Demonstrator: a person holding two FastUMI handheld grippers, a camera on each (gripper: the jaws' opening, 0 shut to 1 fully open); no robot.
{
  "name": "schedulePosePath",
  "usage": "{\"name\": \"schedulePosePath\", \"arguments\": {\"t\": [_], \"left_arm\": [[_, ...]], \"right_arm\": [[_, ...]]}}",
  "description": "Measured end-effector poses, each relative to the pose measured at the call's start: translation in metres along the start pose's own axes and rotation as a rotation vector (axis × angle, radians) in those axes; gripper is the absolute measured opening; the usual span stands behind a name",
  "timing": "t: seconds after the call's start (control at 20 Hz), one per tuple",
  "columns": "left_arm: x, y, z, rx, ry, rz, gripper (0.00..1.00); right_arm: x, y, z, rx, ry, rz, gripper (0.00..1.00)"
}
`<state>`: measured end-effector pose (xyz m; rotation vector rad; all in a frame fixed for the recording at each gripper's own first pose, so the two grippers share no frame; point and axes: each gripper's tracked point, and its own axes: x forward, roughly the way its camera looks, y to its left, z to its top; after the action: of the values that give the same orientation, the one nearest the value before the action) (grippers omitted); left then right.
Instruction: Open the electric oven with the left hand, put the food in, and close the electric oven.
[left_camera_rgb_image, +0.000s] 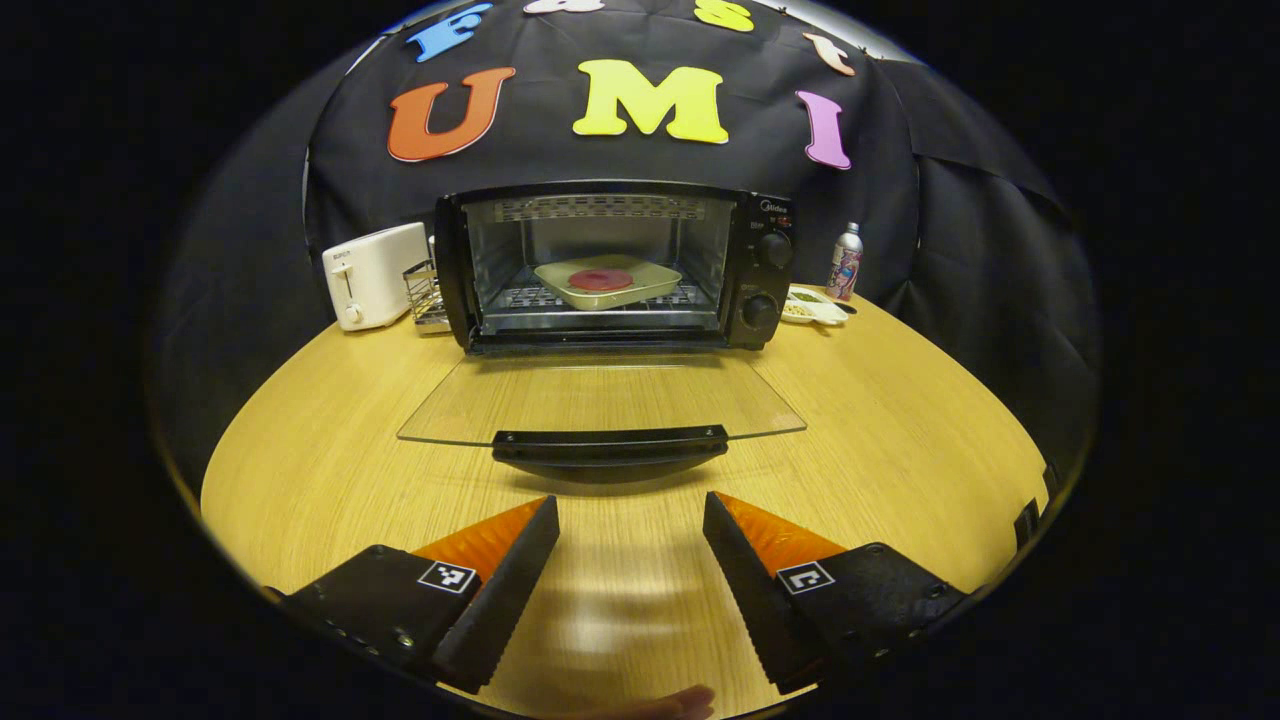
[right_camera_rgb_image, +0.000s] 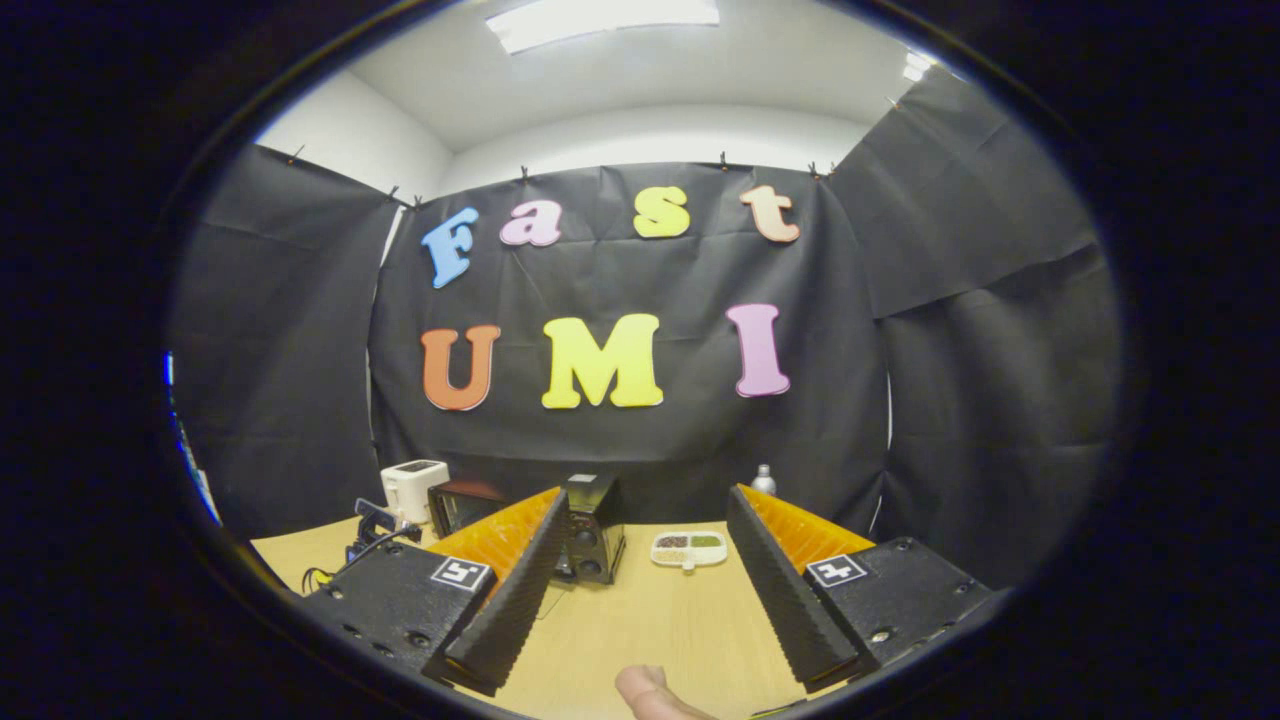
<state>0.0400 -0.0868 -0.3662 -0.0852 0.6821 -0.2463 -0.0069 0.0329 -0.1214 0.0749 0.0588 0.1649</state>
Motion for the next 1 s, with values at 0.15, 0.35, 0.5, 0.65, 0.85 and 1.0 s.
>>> {"name": "schedulePosePath", "arguments": {"t": [0.15,0.35,0.5,0.65,0.85,1.0], "left_arm": [[0.014,0.001,-0.001,0.002,0.032,0.016,0.93],[0.023,0.003,0.002,0.003,0.038,0.031,0.93],[0.024,0.004,0.001,-0.005,0.052,0.031,0.93],[0.024,0.005,0.002,-0.015,0.060,0.034,0.92],[0.024,0.010,0.013,0.004,0.049,0.060,0.93],[0.024,0.011,0.013,0.014,0.068,0.083,0.93]], "right_arm": [[0.008,-0.013,-0.011,0.021,0.025,-0.014,0.94],[0.015,-0.022,-0.021,0.032,0.053,-0.016,1.00],[0.019,-0.025,-0.028,0.038,0.067,-0.018,1.00],[0.021,-0.026,-0.032,0.047,0.080,-0.012,1.00],[0.025,-0.026,-0.036,0.052,0.092,-0.012,0.95],[0.024,-0.028,-0.035,0.051,0.088,-0.012,0.94]]}}
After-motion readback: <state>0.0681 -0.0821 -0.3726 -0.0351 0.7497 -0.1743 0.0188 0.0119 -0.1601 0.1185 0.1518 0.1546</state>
